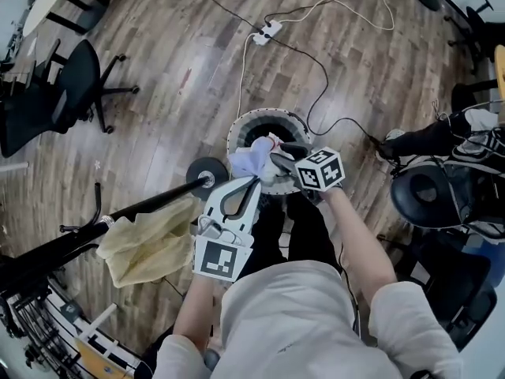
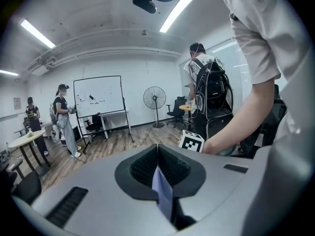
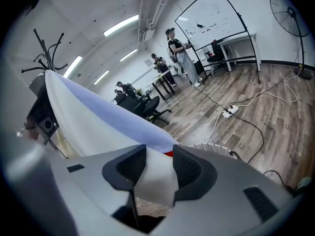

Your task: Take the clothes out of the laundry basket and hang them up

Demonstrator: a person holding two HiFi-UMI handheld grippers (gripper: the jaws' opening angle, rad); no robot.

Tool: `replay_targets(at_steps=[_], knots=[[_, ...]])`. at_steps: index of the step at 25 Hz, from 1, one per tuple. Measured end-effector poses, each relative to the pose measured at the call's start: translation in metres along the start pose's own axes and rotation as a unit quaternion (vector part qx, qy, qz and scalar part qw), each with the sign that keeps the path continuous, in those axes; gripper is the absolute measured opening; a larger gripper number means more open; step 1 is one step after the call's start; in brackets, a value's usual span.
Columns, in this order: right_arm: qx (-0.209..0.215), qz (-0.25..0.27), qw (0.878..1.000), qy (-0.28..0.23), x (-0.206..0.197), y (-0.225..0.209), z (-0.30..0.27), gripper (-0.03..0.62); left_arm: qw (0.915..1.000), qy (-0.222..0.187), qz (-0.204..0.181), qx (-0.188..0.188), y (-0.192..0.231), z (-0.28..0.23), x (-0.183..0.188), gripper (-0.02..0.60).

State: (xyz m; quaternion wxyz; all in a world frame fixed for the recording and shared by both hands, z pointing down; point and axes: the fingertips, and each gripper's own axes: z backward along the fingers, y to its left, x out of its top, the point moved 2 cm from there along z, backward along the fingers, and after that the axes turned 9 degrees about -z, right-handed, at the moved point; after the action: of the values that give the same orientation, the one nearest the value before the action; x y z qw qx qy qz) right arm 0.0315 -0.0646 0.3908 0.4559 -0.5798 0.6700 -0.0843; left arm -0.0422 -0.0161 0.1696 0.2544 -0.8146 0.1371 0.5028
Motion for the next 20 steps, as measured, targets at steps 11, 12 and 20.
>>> replay_targets(at_steps=[11,12,20], knots=[[0.057,0.101,0.993,0.011,-0.009,0.052,-0.004,0.244,0.9994,-0.035,-0.006,-0.003,-0.004,0.036,0.024,0.023],[0.073,0.108,0.991,0.017,-0.01,0.058,-0.005,0.244,0.9995,-0.033,0.003,0.0,-0.003,0.039,0.024,0.023],[0.198,0.141,0.966,0.084,-0.038,0.11,0.002,0.221,0.9959,0.008,0.065,0.062,0.006,0.052,0.016,0.023]])
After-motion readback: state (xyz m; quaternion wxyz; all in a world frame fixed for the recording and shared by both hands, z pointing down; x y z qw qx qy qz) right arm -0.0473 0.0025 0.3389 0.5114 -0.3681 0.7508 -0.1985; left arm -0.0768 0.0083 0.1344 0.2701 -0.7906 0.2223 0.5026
